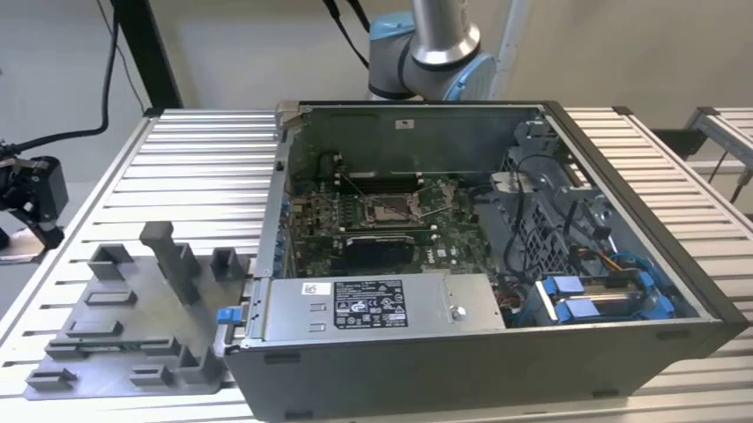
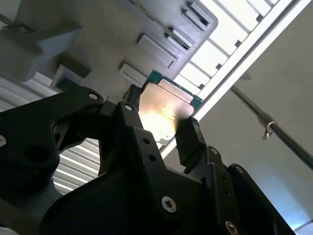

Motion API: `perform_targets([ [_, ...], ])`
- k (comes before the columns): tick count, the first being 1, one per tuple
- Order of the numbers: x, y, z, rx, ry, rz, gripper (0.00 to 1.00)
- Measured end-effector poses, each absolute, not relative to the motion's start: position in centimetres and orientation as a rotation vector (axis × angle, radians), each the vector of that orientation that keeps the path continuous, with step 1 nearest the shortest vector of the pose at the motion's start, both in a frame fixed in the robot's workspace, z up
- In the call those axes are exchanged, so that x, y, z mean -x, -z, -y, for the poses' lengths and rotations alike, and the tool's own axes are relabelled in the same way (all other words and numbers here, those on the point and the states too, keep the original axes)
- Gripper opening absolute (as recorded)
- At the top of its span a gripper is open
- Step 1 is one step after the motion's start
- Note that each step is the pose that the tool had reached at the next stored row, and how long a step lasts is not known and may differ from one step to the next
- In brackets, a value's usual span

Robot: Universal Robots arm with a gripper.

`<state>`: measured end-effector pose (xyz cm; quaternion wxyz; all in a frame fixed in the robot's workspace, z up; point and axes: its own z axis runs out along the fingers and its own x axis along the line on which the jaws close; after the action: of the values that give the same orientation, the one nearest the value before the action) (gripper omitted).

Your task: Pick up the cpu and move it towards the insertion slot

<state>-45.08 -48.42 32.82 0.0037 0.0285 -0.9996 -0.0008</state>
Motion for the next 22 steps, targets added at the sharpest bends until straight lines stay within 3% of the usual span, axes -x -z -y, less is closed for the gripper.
perform_targets([
  [22,45.08,-33.49,48.42,-0.089,-0.003,3.133,0.00],
])
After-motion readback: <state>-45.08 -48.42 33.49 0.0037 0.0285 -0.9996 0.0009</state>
